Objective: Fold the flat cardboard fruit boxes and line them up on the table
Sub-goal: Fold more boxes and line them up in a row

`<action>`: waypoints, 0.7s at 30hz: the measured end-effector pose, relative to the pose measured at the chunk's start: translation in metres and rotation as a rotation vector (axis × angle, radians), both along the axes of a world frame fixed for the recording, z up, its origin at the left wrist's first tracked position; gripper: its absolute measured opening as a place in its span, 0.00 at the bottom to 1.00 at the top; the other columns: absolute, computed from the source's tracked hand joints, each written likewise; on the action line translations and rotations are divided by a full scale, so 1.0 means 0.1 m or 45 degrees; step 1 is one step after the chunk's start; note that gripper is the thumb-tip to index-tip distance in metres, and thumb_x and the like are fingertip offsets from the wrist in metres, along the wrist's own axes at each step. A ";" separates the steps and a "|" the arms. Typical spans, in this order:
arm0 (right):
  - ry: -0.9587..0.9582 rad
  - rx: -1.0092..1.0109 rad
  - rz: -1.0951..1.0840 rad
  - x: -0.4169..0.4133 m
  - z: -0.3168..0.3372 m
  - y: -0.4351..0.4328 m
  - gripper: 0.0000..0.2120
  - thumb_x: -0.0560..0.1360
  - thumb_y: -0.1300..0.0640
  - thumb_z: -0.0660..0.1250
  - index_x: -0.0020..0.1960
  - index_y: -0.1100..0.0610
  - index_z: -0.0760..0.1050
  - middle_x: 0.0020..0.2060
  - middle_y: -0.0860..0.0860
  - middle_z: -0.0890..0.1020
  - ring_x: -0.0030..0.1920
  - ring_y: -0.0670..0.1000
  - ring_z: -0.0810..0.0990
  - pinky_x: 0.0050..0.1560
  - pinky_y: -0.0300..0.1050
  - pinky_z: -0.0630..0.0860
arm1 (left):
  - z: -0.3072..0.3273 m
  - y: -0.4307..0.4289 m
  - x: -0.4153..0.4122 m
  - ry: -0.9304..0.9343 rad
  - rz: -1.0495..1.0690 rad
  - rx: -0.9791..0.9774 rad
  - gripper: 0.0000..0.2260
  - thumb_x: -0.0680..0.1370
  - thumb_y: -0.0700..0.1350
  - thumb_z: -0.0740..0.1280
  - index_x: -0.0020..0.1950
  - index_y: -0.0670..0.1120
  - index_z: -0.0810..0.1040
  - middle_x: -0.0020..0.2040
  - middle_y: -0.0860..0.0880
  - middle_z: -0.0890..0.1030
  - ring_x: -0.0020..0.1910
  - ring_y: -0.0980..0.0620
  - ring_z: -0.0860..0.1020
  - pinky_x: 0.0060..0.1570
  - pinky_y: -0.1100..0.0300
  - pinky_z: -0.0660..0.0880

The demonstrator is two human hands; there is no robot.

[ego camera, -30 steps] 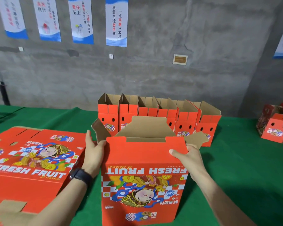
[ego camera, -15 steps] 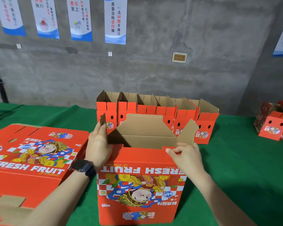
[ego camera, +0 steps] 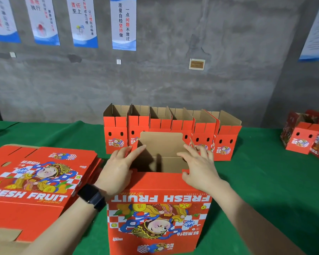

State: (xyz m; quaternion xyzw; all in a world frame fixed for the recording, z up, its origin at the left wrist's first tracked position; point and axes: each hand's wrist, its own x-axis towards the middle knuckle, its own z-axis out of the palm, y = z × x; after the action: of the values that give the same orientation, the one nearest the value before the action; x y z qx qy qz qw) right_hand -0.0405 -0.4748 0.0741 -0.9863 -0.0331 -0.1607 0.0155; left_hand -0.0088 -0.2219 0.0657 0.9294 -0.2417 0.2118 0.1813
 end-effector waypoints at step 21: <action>0.191 -0.276 0.239 0.15 0.06 0.23 0.36 0.68 0.75 0.61 0.72 0.52 0.60 0.77 0.54 0.52 0.54 0.62 0.75 0.48 0.52 0.70 | 0.06 -0.09 0.56 0.426 -0.041 0.027 0.27 0.75 0.41 0.67 0.72 0.57 0.67 0.78 0.50 0.47 0.77 0.45 0.50 0.74 0.47 0.54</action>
State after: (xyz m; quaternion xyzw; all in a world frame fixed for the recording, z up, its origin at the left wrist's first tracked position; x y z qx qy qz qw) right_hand -0.0258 -0.4522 0.0797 -0.9840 -0.1410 -0.0798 -0.0738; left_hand 0.0476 -0.2308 0.0721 0.9496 -0.2251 0.0487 0.2127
